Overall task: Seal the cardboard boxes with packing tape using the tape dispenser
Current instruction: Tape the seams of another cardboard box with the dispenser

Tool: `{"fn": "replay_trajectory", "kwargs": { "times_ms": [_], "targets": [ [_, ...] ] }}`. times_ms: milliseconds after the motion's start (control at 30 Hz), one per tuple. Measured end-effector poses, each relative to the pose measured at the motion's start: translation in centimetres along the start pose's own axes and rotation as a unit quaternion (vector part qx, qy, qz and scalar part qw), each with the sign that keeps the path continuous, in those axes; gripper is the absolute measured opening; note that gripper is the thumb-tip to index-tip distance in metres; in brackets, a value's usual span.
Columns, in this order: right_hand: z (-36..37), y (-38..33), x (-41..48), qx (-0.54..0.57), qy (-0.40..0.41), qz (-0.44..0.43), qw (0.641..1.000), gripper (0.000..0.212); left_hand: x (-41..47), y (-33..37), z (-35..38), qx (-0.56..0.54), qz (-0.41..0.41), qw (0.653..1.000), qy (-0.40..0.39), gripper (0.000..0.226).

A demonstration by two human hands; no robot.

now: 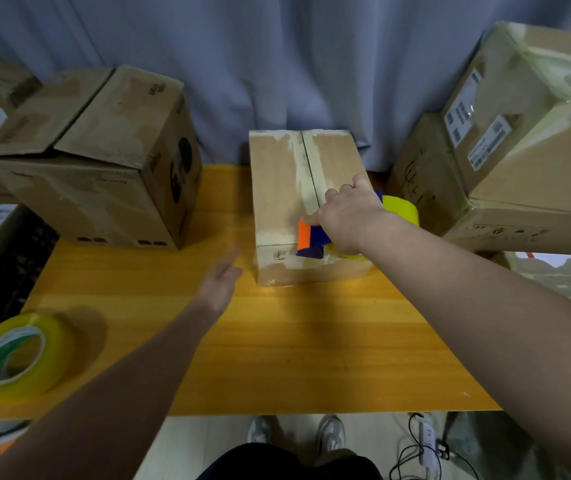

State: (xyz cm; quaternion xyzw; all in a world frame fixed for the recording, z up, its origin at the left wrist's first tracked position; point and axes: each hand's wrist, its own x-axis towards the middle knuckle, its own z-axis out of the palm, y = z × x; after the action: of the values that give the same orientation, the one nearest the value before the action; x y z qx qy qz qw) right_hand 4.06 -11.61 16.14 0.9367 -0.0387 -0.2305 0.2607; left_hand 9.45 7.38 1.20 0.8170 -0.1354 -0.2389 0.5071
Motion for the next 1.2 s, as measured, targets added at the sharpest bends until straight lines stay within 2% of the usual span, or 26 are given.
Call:
{"fn": "replay_trajectory", "kwargs": {
  "times_ms": [67, 133, 167, 233, 433, 567, 633, 700, 833, 900, 1000, 1100, 1133, 1200],
  "targets": [
    [0.0, 0.1, 0.1, 0.003, -0.003, -0.001, 1.0, 0.06, 1.1, -0.7, -1.4, 0.131, 0.124, 0.984, -0.011, 0.069],
    [0.0, 0.1, 0.1, 0.003, -0.002, -0.003, 1.0, 0.06, 2.2, -0.4, -1.1, 0.34, 0.23, 0.911, -0.037, 0.077],
    [0.0, 0.1, 0.1, 0.002, -0.001, -0.004, 1.0, 0.06, 2.8, 0.0, -0.9, 0.39, 0.27, 0.88, -0.04, 0.079],
    [0.1, 0.1, 0.1, 0.002, 0.002, -0.005, 1.0, 0.059, 4.0, 0.7, -0.6, 0.442, 0.3, 0.844, -0.042, 0.081],
    [0.3, 0.2, 0.3, -0.004, 0.008, -0.01, 1.0, 0.054, 5.6, 1.4, 0.1, 0.491, 0.303, 0.816, -0.034, 0.083],
    [0.4, 0.3, 0.4, -0.009, 0.012, -0.015, 1.0, 0.055, 5.6, 0.8, 0.4, 0.488, 0.309, 0.816, -0.021, 0.09],
    [0.3, 0.3, 0.4, -0.014, 0.014, -0.017, 1.0, 0.057, 5.6, 1.0, 0.1, 0.507, 0.311, 0.804, -0.025, 0.09],
    [0.2, 0.3, 0.4, -0.014, 0.012, -0.02, 1.0, 0.057, 5.7, 1.6, -0.3, 0.523, 0.312, 0.793, -0.031, 0.083],
    [0.0, 0.4, 0.4, -0.013, 0.009, -0.026, 1.0, 0.057, 5.0, 2.8, -0.5, 0.517, 0.361, 0.774, -0.052, 0.053],
    [0.0, 0.5, 0.3, -0.016, 0.012, -0.031, 0.999, 0.054, 4.5, 3.1, -0.3, 0.521, 0.372, 0.767, -0.055, 0.048],
    [-0.1, 0.9, 0.3, -0.013, 0.013, -0.048, 0.999, 0.049, 3.6, 3.6, 0.3, 0.562, 0.338, 0.754, -0.037, 0.05],
    [-0.3, 1.8, 0.2, -0.001, 0.012, -0.077, 0.997, 0.057, 2.5, 4.4, 1.2, 0.606, 0.29, 0.74, -0.034, 0.052],
    [-0.3, 2.2, 0.1, 0.004, 0.008, -0.093, 0.996, 0.059, 2.1, 4.6, 1.6, 0.61, 0.266, 0.745, -0.036, 0.055],
    [-0.2, 3.3, -0.2, 0.02, -0.008, -0.124, 0.992, 0.065, 1.5, 5.0, 2.6, 0.586, 0.205, 0.784, -0.029, 0.066]
  ]
}}
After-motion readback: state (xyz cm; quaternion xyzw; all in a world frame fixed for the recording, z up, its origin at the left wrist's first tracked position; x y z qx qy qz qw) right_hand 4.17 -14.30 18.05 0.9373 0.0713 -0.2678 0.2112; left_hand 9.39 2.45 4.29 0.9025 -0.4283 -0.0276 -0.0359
